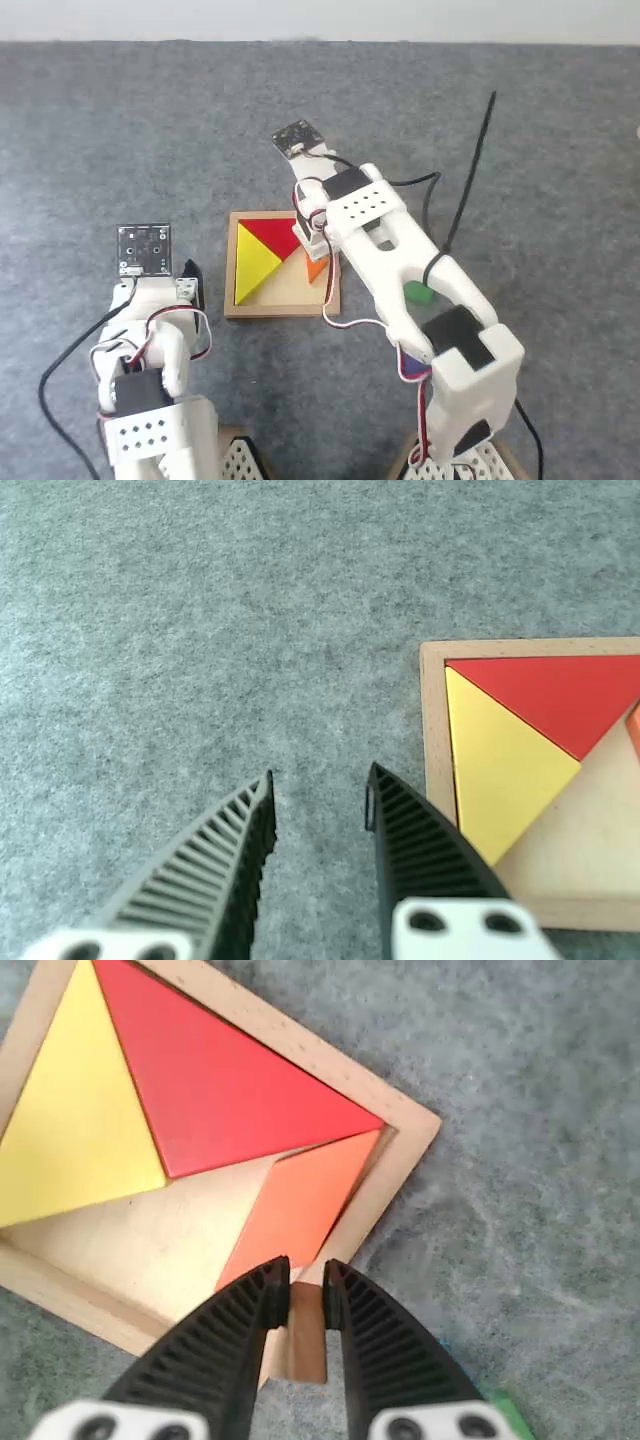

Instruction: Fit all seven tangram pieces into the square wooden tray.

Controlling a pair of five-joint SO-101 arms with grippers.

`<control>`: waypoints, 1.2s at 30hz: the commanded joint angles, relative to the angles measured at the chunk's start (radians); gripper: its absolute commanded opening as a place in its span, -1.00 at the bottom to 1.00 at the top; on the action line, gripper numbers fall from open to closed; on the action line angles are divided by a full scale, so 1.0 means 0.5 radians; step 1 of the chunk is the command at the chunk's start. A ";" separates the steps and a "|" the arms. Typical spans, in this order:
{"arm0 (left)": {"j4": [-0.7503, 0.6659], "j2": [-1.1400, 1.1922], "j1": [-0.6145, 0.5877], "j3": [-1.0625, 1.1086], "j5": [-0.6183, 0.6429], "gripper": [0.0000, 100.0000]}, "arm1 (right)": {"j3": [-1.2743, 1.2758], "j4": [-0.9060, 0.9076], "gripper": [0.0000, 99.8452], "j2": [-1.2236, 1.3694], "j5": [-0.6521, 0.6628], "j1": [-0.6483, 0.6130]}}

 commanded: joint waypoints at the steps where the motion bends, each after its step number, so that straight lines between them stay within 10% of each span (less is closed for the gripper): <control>1: 0.015 -0.043 0.000 -0.026 -0.018 -0.70 | -0.058 -0.084 -0.90 0.060 0.012 -0.051; 36: 0.009 -0.043 0.003 -0.017 -0.018 -0.70 | -0.721 0.526 -0.55 0.330 -0.390 -0.358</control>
